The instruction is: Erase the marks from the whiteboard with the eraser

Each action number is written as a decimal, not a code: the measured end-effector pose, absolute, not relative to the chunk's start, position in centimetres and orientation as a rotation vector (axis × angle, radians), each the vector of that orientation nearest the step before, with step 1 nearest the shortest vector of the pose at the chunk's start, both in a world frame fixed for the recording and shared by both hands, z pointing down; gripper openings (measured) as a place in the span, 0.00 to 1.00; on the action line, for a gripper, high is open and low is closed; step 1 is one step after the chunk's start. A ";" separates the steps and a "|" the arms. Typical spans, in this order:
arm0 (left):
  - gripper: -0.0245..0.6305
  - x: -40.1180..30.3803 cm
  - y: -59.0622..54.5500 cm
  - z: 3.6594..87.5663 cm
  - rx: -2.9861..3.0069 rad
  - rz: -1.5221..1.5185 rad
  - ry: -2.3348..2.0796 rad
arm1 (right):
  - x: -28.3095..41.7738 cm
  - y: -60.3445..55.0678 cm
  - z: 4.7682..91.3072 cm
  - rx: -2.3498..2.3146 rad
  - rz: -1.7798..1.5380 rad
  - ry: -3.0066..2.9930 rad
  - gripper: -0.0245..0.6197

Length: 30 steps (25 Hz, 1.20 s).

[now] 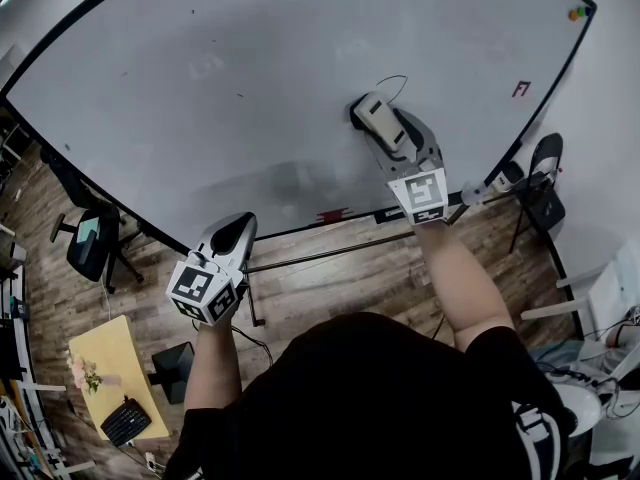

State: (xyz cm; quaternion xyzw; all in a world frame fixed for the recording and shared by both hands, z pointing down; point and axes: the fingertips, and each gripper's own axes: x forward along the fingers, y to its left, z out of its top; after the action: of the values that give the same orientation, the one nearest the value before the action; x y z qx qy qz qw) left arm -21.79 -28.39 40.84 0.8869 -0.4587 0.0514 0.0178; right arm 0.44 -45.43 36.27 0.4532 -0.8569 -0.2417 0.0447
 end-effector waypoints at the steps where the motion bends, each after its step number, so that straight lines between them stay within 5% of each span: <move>1: 0.06 -21.8 -28.3 40.9 2.754 0.161 -1.425 | 0.3 -45.3 36.2 1.382 -0.743 -2.613 0.45; 30: 0.06 -21.5 -28.8 40.6 2.747 0.147 -1.434 | 0.8 -45.4 32.9 1.388 -0.885 -2.534 0.44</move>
State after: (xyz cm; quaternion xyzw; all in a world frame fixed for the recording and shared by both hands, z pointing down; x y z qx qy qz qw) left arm -21.47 -28.77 40.56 0.8853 -0.4622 0.0474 0.0197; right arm 0.82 -45.40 32.91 0.4585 -0.8371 -0.2924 0.0600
